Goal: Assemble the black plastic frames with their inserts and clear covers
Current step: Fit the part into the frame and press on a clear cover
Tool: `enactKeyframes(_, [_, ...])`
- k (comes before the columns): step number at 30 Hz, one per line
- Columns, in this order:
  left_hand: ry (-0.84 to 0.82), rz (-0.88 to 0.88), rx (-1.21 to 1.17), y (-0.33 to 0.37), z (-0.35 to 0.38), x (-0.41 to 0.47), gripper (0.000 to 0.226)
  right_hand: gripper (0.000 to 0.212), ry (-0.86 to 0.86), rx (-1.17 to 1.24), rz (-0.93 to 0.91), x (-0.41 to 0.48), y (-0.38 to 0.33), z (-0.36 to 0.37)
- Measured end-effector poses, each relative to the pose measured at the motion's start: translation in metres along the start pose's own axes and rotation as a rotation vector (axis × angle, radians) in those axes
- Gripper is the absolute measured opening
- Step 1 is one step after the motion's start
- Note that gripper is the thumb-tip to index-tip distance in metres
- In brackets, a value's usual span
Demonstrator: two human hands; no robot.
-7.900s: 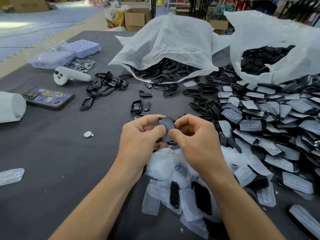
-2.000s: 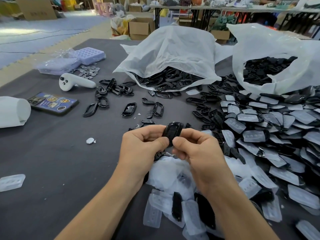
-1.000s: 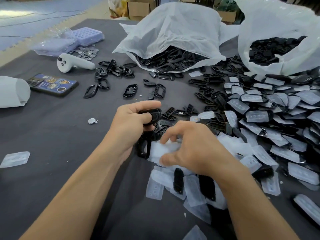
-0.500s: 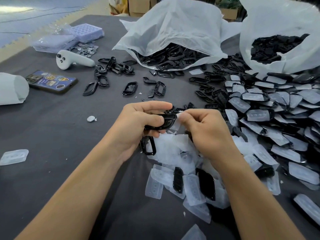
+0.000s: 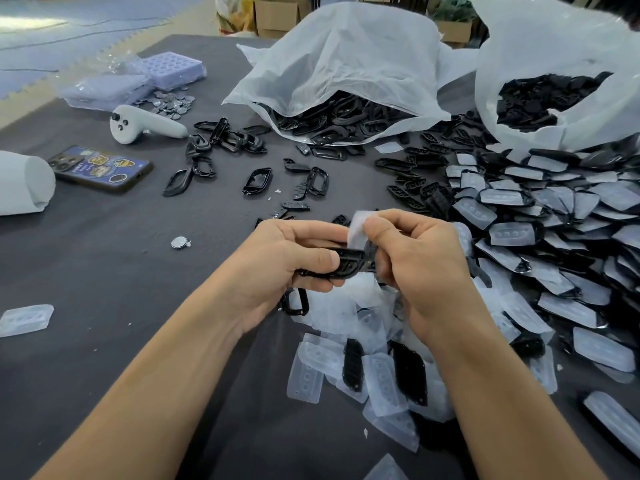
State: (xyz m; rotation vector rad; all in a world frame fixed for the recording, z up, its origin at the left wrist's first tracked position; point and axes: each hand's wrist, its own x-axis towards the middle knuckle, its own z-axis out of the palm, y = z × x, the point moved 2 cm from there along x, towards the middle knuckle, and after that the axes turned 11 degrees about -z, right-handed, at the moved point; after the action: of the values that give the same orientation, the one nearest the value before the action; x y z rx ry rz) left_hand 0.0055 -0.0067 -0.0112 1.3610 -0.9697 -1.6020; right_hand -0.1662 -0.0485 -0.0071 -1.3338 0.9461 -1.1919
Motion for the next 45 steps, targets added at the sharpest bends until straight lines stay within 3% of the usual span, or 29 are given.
enactKeyframes(4, [0.031,0.012,0.053,0.002,0.001,-0.001,0.028,0.028,-0.007,0.105,0.062,0.0,-0.002,0.0])
enactKeyframes(8, [0.165,0.017,-0.03,0.002,-0.003,0.0,0.041,0.018,-0.005,0.33,0.169,0.0,-0.003,0.0])
enactKeyframes(11, [0.244,0.015,-0.121,0.002,-0.006,0.002,0.043,0.025,0.051,0.368,0.215,0.0,0.0,-0.001])
enactKeyframes(13, [0.265,0.022,-0.152,0.002,-0.007,0.003,0.045,0.009,0.047,0.329,0.184,0.0,0.0,-0.002])
enactKeyframes(16, [0.279,0.028,-0.154,0.002,-0.007,0.003,0.045,0.028,-0.028,0.273,0.14,0.0,0.001,-0.002])
enactKeyframes(19, [0.29,0.025,-0.136,0.0,-0.005,0.004,0.038,0.028,-0.074,0.221,0.114,0.0,0.001,0.0])
enactKeyframes(24, [0.309,0.026,-0.104,-0.001,-0.002,0.005,0.033,0.034,-0.011,0.144,0.077,-0.001,0.001,0.0])
enactKeyframes(28, [0.324,0.034,-0.083,-0.002,0.0,0.006,0.028,0.018,0.111,-0.259,-0.236,-0.003,-0.001,-0.003])
enactKeyframes(33, [0.376,0.087,-0.047,-0.004,0.006,0.006,0.028,0.013,0.08,-0.733,-0.517,-0.012,0.0,0.009])
enactKeyframes(38, [0.48,0.139,-0.043,-0.005,0.004,0.006,0.032,0.014,-0.037,-0.634,-0.437,-0.013,0.001,0.014])
enactKeyframes(45, [0.346,0.17,0.0,-0.004,0.01,0.004,0.033,0.012,-0.007,-0.528,-0.239,-0.006,0.004,0.005])
